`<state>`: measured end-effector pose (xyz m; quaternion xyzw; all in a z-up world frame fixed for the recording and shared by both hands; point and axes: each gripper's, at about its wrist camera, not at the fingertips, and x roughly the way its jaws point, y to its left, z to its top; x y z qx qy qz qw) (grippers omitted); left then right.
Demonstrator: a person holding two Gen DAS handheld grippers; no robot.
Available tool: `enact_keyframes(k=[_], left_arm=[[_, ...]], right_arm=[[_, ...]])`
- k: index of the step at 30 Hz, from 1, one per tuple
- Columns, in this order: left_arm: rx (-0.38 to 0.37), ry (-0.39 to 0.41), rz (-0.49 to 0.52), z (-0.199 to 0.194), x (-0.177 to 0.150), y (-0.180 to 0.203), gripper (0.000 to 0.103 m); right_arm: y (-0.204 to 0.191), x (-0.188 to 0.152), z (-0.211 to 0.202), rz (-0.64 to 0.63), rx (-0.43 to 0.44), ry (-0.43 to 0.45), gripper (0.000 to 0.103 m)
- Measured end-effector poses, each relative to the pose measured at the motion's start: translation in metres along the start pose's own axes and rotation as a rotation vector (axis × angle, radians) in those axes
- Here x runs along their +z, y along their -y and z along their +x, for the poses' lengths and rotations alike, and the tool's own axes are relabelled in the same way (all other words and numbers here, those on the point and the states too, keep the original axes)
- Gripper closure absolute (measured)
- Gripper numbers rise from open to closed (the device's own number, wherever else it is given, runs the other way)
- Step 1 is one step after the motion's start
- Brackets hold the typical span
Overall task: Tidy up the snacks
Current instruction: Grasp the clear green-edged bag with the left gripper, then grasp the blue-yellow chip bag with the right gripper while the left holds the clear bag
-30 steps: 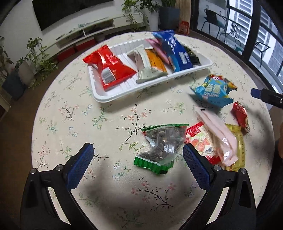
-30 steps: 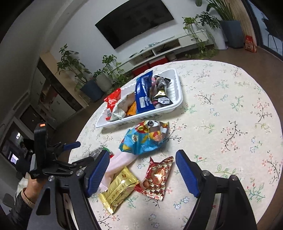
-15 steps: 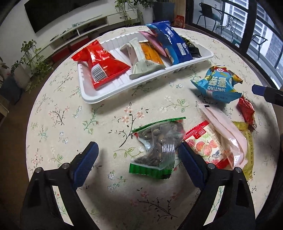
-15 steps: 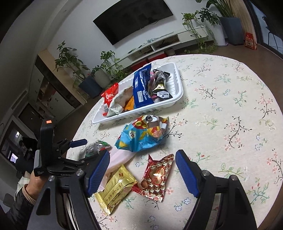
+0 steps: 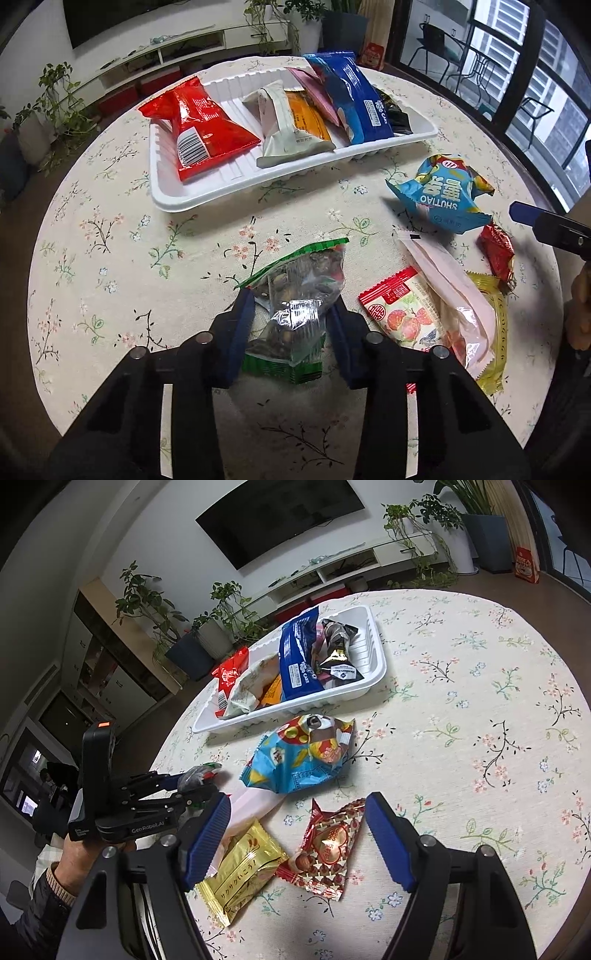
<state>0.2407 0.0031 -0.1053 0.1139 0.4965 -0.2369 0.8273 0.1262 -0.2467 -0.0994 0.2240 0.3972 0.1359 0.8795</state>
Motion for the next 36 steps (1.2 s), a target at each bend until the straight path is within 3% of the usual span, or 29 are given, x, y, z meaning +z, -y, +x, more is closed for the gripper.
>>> enact_keyframes(k=[7,13,21,28,33,36], left_arm=[[-0.056,0.1,-0.187,-0.016,-0.018,-0.018,0.07],[-0.112,0.153,-0.287,-0.027,-0.031,-0.038,0.07],[-0.134,0.149,-0.291,-0.024,-0.034,-0.037,0.07],[-0.138,0.149,-0.306,-0.024,-0.034,-0.039,0.07],[-0.137,0.145,-0.322,-0.024,-0.035,-0.041,0.07],[-0.142,0.152,-0.33,-0.025,-0.035,-0.042,0.07]], right_arm=[[-0.026,0.009,0.006,-0.168,-0.072,-0.012,0.025],[-0.039,0.037,0.038,-0.2,-0.113,-0.075,0.018],[-0.05,0.042,0.081,-0.318,-0.271,-0.186,0.018],[-0.051,0.044,0.091,-0.344,-0.277,-0.179,0.021],[-0.043,0.043,0.105,-0.337,-0.331,-0.239,0.03],[-0.034,0.046,0.101,-0.292,-0.29,-0.232,0.034]])
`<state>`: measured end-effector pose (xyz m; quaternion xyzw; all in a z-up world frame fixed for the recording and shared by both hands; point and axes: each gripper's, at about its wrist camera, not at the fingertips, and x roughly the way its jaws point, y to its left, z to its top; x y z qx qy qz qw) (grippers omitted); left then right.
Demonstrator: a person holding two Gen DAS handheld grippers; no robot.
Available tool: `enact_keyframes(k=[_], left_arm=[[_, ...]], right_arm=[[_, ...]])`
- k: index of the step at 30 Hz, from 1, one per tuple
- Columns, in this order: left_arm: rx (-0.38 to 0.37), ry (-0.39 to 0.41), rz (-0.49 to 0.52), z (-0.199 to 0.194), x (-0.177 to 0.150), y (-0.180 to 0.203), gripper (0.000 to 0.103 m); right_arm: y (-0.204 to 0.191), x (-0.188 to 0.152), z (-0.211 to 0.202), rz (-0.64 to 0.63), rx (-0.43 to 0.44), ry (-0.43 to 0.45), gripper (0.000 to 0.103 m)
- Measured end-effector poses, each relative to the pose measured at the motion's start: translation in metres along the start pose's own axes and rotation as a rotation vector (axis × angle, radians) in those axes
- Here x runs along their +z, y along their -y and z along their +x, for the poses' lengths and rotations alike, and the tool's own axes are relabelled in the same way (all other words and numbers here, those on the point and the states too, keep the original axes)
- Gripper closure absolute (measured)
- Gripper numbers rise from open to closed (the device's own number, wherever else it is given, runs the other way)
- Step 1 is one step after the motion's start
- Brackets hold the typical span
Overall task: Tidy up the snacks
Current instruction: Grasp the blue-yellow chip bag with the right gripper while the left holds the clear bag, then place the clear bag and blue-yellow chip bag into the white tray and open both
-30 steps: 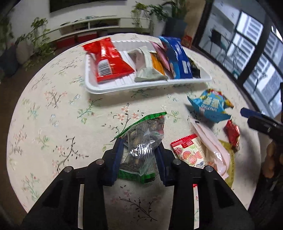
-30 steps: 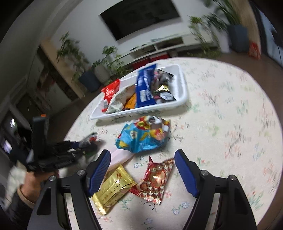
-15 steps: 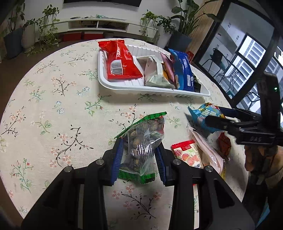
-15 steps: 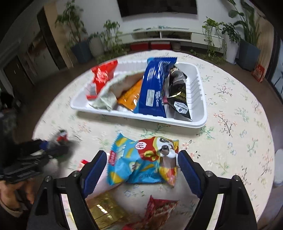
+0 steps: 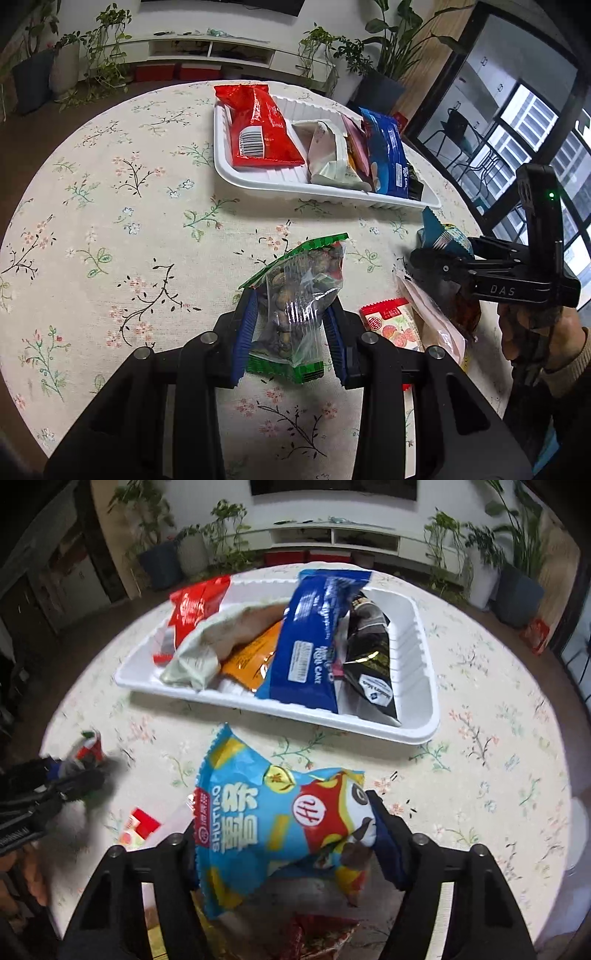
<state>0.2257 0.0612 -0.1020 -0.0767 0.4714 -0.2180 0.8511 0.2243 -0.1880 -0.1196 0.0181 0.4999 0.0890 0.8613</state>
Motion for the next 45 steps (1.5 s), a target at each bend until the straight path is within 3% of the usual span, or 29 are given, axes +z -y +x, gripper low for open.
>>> enact_keyframes(k=[13,22,28,35,40,45], left_arm=[[0.006,0.004,-0.013,0.001,0.0,0.0,0.07],[-0.052,0.057,-0.07,-0.017,0.011,-0.006,0.07],[-0.034,0.119,-0.059,-0.038,0.06,-0.005,0.07],[-0.022,0.118,-0.03,-0.02,0.14,0.002,0.07],[0.003,0.069,0.0,0.017,0.179,0.01,0.07],[0.034,0.017,0.018,0.057,0.199,0.01,0.07]], right_arm=[[0.019,-0.005,-0.02,0.082,0.069,0.052,0.043],[0.058,-0.006,-0.059,0.212,0.16,0.13,0.044],[0.072,0.026,-0.083,0.207,0.16,0.186,0.044],[0.036,0.102,-0.099,0.07,0.159,0.275,0.044],[0.007,0.142,-0.072,-0.025,0.143,0.254,0.043],[-0.009,0.151,-0.035,-0.077,0.12,0.197,0.044]])
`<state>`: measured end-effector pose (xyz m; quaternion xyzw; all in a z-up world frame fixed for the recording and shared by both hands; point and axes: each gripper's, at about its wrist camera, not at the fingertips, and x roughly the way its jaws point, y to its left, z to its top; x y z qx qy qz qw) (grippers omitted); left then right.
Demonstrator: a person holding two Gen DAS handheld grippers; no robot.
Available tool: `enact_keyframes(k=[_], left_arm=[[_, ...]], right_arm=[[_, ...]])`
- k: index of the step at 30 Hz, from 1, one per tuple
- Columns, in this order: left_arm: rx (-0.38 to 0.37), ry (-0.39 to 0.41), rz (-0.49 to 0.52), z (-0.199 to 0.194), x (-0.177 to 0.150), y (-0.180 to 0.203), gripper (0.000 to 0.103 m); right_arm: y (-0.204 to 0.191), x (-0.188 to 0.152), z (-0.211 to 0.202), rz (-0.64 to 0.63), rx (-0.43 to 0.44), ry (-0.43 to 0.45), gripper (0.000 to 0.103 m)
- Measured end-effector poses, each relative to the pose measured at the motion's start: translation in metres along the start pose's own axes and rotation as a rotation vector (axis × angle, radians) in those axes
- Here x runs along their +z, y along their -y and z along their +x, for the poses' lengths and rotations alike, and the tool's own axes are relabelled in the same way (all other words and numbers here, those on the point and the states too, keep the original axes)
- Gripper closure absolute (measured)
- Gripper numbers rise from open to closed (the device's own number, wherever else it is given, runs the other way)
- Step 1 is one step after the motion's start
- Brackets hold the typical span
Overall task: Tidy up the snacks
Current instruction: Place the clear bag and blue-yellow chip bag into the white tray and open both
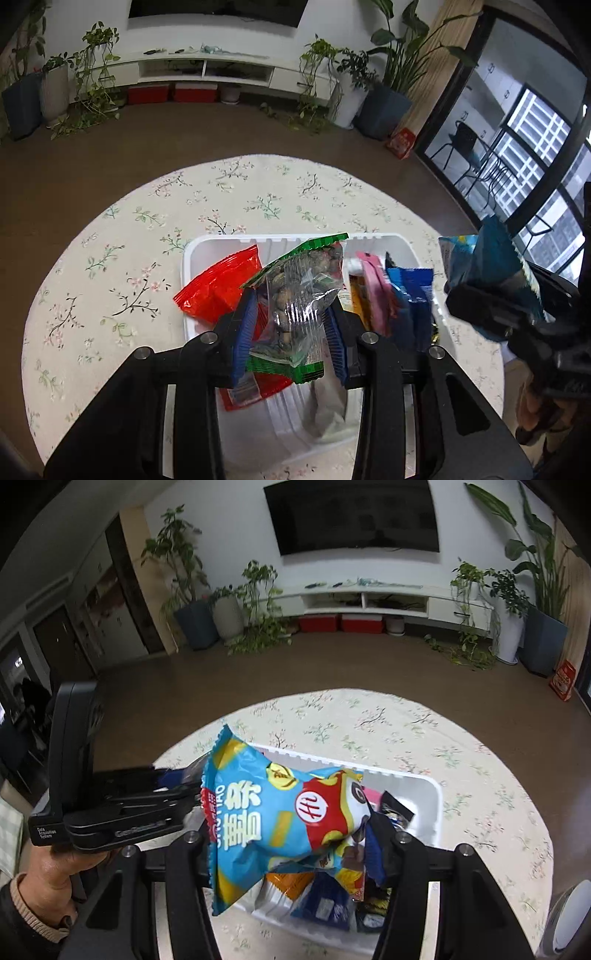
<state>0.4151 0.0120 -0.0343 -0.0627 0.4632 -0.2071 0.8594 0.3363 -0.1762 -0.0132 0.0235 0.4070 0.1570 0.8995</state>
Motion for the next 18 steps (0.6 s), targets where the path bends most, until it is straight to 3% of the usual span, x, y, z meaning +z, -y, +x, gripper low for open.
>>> enact_keyframes(k=[6,18], left_arm=[[0.041,-0.032,0.066,0.032,-0.004,0.008,0.069],[0.079,-0.036,0.138,0.059,-0.008,0.027,0.064]], right_arm=[[-0.011,-0.023,0.037,-0.118,-0.085,-0.064,0.043],[-0.016,-0.033,0.06,-0.207,-0.171,-0.105,0.041]])
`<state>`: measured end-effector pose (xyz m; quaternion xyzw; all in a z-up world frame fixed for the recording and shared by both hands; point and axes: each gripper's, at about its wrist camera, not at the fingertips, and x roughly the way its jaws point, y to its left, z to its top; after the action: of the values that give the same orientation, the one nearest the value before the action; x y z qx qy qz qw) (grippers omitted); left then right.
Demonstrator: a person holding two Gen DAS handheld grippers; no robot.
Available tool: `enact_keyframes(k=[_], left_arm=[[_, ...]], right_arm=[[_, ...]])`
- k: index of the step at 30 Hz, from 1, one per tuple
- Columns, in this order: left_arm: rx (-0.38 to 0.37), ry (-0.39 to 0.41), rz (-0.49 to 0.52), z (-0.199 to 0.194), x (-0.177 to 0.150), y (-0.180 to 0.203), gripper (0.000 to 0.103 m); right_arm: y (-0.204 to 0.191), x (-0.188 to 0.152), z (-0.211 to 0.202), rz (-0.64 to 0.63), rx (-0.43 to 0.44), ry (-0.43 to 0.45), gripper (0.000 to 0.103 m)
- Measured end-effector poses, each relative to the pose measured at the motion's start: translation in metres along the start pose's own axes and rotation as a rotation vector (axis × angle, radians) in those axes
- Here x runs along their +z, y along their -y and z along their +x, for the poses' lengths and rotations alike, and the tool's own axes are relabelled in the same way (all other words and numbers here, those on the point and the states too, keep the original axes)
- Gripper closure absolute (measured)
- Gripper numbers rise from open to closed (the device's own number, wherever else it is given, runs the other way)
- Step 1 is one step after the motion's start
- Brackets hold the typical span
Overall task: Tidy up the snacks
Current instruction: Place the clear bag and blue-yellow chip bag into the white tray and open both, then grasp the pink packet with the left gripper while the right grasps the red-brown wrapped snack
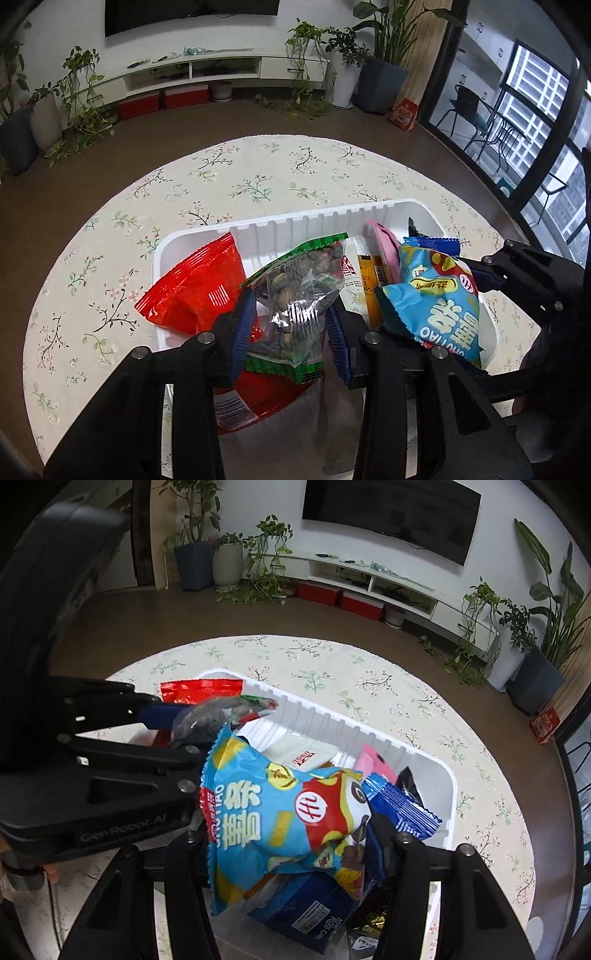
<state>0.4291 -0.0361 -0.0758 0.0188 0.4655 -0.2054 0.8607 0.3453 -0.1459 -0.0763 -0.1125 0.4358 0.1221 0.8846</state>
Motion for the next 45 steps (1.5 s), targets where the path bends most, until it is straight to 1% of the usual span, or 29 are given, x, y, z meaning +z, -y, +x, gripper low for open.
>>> enact_keyframes(k=[2,3,4,6,13,17,20,23,25,29,31,33,34,38,40,43,45], left_arm=[[0.0,0.004,0.001,0.001,-0.001,0.001,0.057],[-0.004,0.009,-0.001,0.001,0.0,0.001,0.048],[-0.007,0.013,-0.001,0.001,0.001,0.002,0.043],[0.004,0.016,0.01,-0.001,0.002,0.006,0.043],[-0.009,0.035,0.002,-0.012,0.001,0.007,0.043],[-0.014,0.051,-0.014,-0.027,-0.003,0.005,0.037],[-0.013,0.073,-0.015,-0.042,-0.009,0.005,0.031],[-0.002,0.091,-0.022,-0.056,-0.014,0.003,0.024],[0.008,0.114,-0.034,-0.069,-0.019,0.0,0.012],[0.023,0.163,-0.064,-0.092,-0.033,-0.008,0.008],[0.03,0.182,-0.071,-0.102,-0.042,-0.01,0.0],[0.043,0.216,-0.063,-0.114,-0.055,-0.01,0.0],[0.048,0.223,-0.064,-0.118,-0.058,-0.009,0.0],[0.022,0.203,-0.081,-0.127,-0.081,-0.004,0.0],[0.023,0.202,-0.085,-0.131,-0.09,-0.002,0.0],[0.04,0.219,-0.095,-0.144,-0.108,-0.001,0.0],[0.053,0.244,-0.105,-0.155,-0.122,0.0,0.0]], right_arm=[[0.002,0.0,0.0,0.007,-0.007,-0.01,0.039],[0.002,0.0,0.0,0.006,-0.01,-0.011,0.039],[0.002,0.0,-0.001,0.005,-0.009,-0.008,0.039],[0.002,0.0,-0.002,0.006,-0.012,-0.007,0.037],[0.001,0.0,-0.007,-0.009,-0.031,0.004,0.034],[0.001,0.002,-0.01,-0.006,-0.029,0.009,0.028],[0.001,0.002,-0.01,-0.001,-0.032,0.015,0.025],[0.001,0.0,-0.011,0.001,-0.033,0.014,0.02],[0.001,-0.002,-0.012,-0.002,-0.034,0.012,0.018],[0.004,-0.006,-0.023,0.023,-0.029,0.036,0.018],[0.007,-0.009,-0.032,0.044,-0.022,0.06,0.016],[0.009,-0.011,-0.039,0.055,-0.018,0.081,0.007],[0.01,-0.012,-0.041,0.058,-0.016,0.086,0.007],[0.01,-0.016,-0.043,0.074,-0.016,0.075,0.007],[0.01,-0.019,-0.048,0.086,-0.01,0.078,0.007],[0.012,-0.028,-0.064,0.106,0.006,0.105,0.007],[0.019,-0.039,-0.082,0.154,0.028,0.14,0.006]])
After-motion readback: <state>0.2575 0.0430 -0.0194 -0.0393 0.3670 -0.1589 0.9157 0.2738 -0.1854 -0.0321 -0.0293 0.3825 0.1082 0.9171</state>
